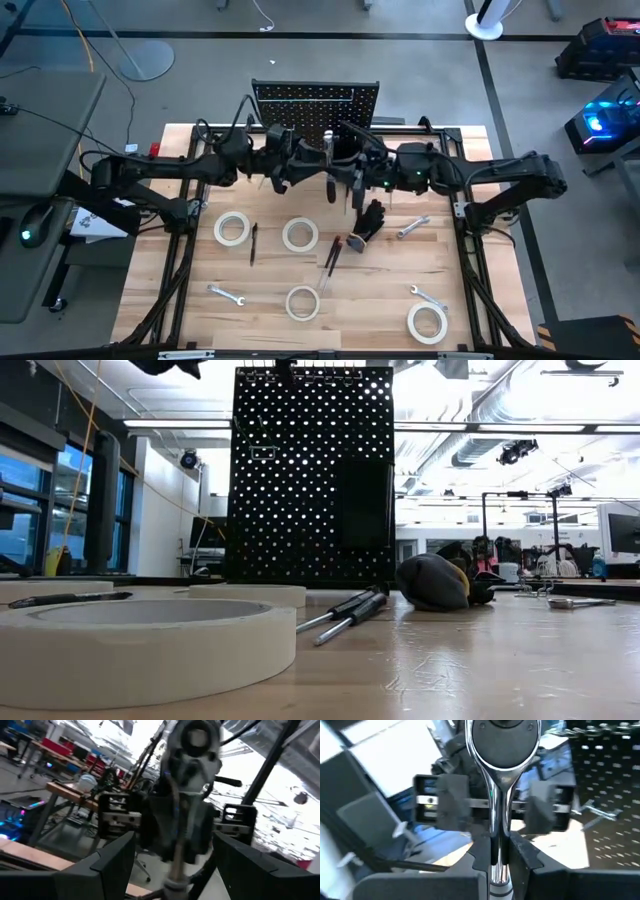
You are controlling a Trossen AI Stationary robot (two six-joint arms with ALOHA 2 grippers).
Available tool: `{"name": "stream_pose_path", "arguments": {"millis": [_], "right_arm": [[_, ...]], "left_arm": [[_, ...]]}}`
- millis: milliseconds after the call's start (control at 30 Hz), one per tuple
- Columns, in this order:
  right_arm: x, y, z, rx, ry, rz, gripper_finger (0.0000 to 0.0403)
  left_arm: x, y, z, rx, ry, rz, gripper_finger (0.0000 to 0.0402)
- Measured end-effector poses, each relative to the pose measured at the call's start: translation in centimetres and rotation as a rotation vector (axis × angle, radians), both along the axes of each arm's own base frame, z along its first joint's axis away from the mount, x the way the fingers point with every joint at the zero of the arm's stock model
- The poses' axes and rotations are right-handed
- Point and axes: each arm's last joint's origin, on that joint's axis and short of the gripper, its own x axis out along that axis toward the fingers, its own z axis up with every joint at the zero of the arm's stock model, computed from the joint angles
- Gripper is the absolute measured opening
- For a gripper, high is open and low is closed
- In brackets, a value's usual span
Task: Hang tools onto peg board
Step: Hang the ratchet tool onto the pegboard
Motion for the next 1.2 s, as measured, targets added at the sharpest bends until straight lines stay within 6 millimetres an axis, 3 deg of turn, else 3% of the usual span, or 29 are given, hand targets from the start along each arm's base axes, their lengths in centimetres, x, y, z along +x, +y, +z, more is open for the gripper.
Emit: {"name": "stream_pose_path", "arguments": {"millis": [500,600,767,800,933,1067,1200], "right_arm": [[1.9,-1.5,-1.6,0.053,0.023,0.114,0.0025],[1.9,-1.5,-1.6,0.054,0.028,0.115,0.0025],[1.9,-1.6,-1.7,0.077,0.039,0.102,0.0025],[1.8,-1.6,-1.7,0.078,0.039,0.098,0.0028],[1.2,-1.7,-1.7,0.105,0.076,0.081,0.0090],[-0.7,-1.8,-1.2,0.096,0.156,0.044,0.0160],[-2.5,-2.0,-0.3,0.080,0.166,-0.037,0.0198]], "left_arm": [[0.0,-0.1,0.0,0.006,0.000,0.004,0.0239],[0.0,0.0,-0.1,-0.001,0.010,0.021,0.0191],[-0.1,0.5,-0.2,-0.003,0.021,0.017,0.0037],[-0.1,0.6,-0.1,-0.004,0.021,0.021,0.0035],[-0.2,1.2,-0.3,-0.017,0.038,0.025,0.0035],[-0.4,1.8,-0.2,0.001,0.039,0.040,0.0035],[-0.4,1.7,-0.4,0.055,0.054,0.040,0.0035]]}}
